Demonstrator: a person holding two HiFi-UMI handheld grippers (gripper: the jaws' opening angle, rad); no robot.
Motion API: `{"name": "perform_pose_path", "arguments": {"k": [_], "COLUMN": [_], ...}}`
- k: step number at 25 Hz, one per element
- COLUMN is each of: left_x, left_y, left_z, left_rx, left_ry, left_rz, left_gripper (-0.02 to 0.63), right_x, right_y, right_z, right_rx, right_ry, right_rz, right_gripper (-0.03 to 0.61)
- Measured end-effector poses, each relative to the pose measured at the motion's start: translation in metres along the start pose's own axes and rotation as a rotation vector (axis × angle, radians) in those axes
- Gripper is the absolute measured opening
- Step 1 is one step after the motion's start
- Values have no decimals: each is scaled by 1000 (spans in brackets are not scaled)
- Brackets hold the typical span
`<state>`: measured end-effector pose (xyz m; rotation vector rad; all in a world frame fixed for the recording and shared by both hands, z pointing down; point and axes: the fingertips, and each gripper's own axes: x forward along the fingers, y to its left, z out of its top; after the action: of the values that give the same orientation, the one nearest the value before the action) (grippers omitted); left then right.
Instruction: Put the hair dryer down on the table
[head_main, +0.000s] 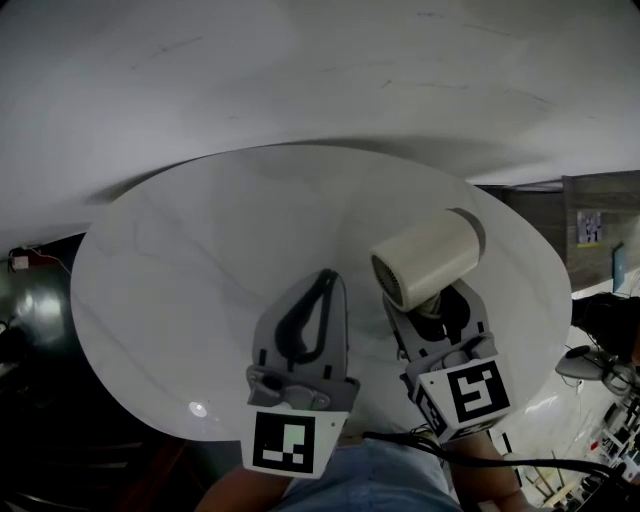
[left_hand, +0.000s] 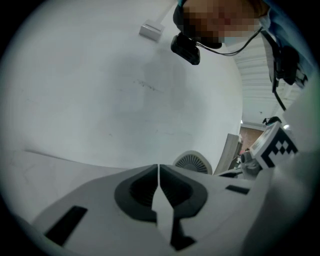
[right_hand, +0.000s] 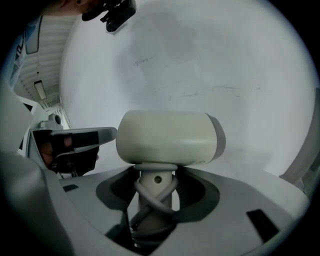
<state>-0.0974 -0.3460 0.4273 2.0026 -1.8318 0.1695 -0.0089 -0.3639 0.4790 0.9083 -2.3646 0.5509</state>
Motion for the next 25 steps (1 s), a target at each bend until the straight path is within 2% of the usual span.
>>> {"name": "perform_pose_path", "arguments": {"k": [9, 17, 25], "left_x": [2, -8, -14], "left_y": [15, 35, 37], "left_z": [-14, -17, -17], "left_rx": [-37, -68, -78], "left_ry": [21, 23, 12], "left_rz": [69, 123, 148], "left_gripper": [17, 17, 17], "right_x": [24, 37, 46], "right_y": [-5, 0, -4], "right_z": [-17, -33, -44], "right_rx": [-69, -86, -117], "right_ry": [117, 233, 292], "right_rz": [-24, -7, -8], "right_gripper": [229, 230, 232]}}
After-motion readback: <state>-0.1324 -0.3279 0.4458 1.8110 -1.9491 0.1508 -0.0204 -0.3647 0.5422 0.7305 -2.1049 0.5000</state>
